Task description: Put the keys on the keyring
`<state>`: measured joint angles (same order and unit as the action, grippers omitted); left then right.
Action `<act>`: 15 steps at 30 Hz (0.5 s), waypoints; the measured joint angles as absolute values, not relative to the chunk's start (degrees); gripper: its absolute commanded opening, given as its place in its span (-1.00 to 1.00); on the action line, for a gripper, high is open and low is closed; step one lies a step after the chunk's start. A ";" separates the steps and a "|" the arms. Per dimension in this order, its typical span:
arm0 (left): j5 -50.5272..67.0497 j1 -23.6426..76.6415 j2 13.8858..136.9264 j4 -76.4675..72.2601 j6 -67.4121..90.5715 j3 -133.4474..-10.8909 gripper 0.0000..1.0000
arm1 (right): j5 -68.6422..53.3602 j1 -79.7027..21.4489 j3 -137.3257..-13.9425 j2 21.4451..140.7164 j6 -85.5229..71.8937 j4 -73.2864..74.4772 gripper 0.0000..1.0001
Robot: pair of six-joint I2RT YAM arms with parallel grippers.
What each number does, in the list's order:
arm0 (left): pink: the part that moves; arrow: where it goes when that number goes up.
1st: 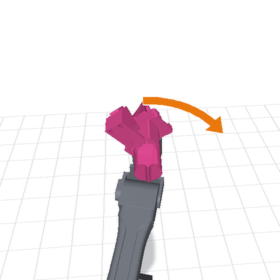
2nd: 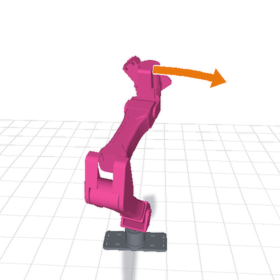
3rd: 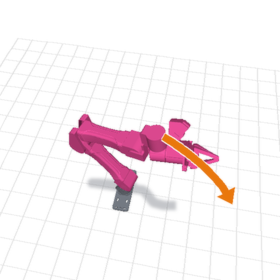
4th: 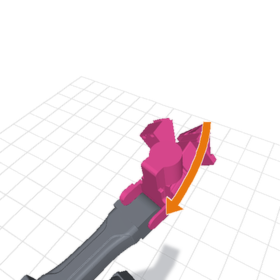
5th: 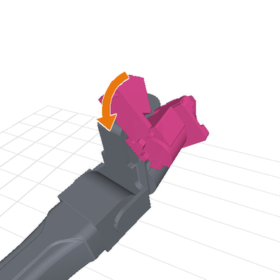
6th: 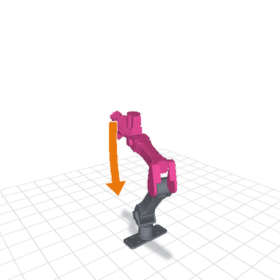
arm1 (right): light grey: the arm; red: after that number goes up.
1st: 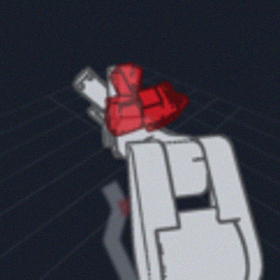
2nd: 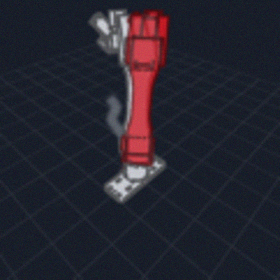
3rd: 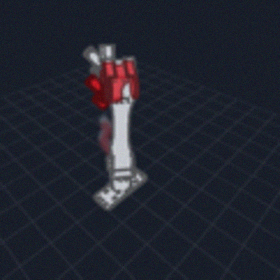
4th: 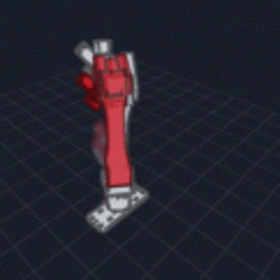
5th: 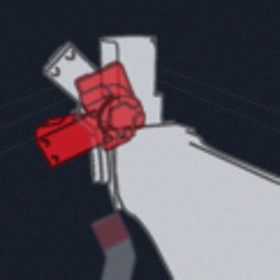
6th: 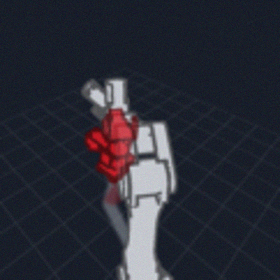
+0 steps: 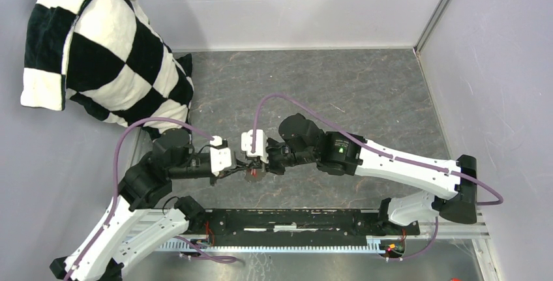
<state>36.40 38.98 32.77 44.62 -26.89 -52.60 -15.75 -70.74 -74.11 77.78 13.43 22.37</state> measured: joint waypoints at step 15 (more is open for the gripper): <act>37.63 38.98 27.77 35.59 -24.49 -51.75 -0.96 | -19.03 -66.85 -56.62 62.06 6.42 2.63 -0.31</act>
